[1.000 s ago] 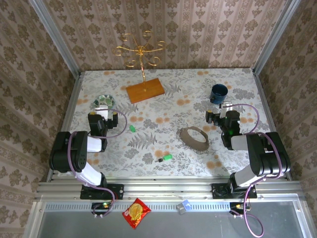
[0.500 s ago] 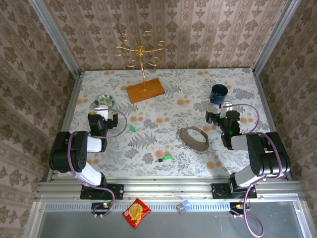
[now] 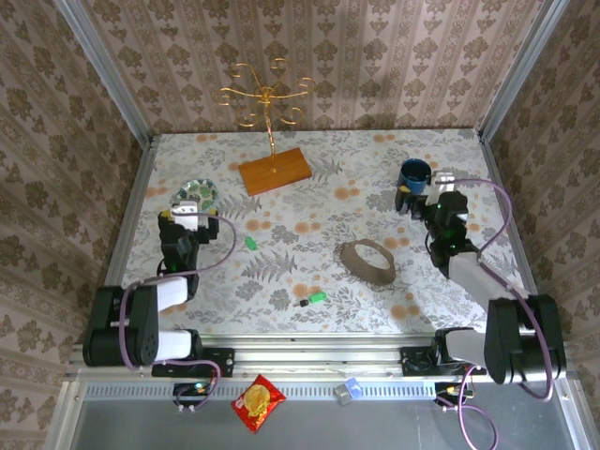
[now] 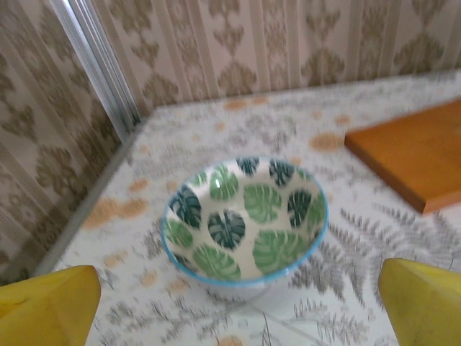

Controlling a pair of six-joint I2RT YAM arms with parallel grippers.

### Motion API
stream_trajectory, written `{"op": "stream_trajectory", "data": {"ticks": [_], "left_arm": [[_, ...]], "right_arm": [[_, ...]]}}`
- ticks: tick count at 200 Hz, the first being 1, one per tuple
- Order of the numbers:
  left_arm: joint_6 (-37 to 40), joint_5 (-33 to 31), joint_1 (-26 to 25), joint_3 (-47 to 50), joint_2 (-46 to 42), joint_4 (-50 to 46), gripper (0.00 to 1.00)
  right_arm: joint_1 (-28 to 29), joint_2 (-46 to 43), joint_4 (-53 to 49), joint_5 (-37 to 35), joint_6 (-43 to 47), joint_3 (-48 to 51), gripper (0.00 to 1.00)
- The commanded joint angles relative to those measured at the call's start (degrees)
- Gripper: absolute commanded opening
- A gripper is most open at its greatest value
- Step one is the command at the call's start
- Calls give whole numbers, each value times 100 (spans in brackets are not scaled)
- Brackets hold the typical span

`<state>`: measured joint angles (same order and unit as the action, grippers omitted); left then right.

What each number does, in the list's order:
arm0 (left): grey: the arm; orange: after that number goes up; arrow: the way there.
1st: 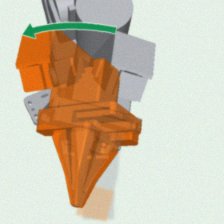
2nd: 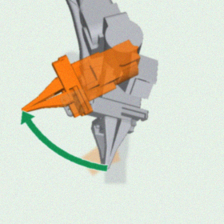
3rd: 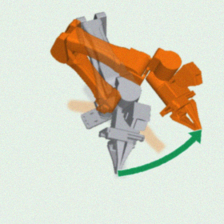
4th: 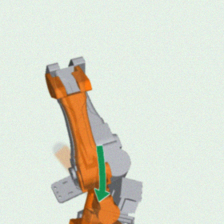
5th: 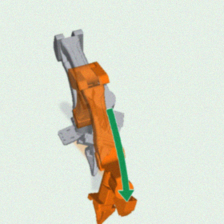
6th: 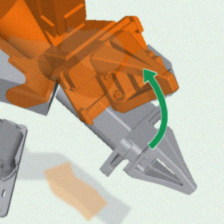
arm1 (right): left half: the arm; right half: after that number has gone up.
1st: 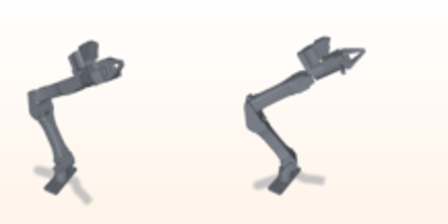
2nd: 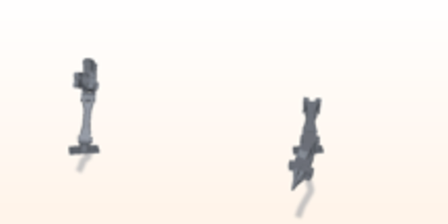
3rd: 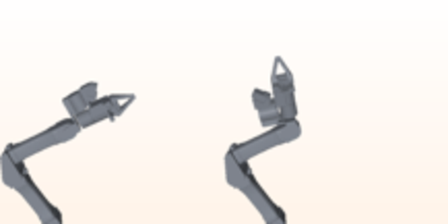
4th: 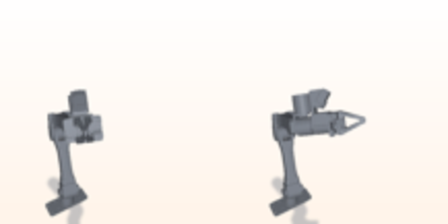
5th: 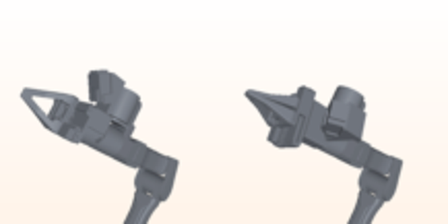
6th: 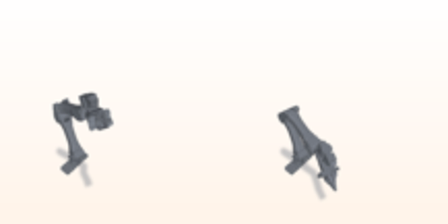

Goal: Put the keys on the keyring

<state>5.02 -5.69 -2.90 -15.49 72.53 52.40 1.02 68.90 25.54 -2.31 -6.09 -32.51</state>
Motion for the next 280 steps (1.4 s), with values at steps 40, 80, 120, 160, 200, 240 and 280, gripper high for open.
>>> {"op": "stream_trajectory", "data": {"ticks": [40,80,120,160,200,240,280], "left_arm": [[-1007,666,-35,-606,-1728,-2627,96],[-1763,557,-834,-727,-2037,-3310,92],[-2401,-208,-2597,-884,-1223,-2974,90],[-2680,-535,-3902,-1554,34,-2567,88],[-2810,-605,-4489,-1972,1052,-1958,88],[-2899,-644,-4633,-2051,1457,-1554,87],[-2910,-738,-4632,-2021,1504,-1547,87]], "right_arm": [[395,-382,-4095,463,-2010,-1173,88],[434,-209,-6033,761,-2285,-1359,83],[441,-27,-6723,1566,-2471,-1072,69],[437,19,-6460,1574,-2748,-718,55],[435,446,-6080,1575,-2828,-587,51],[436,619,-5952,1628,-2793,-530,40],[433,793,-5844,1585,-2808,-462,32]]}}
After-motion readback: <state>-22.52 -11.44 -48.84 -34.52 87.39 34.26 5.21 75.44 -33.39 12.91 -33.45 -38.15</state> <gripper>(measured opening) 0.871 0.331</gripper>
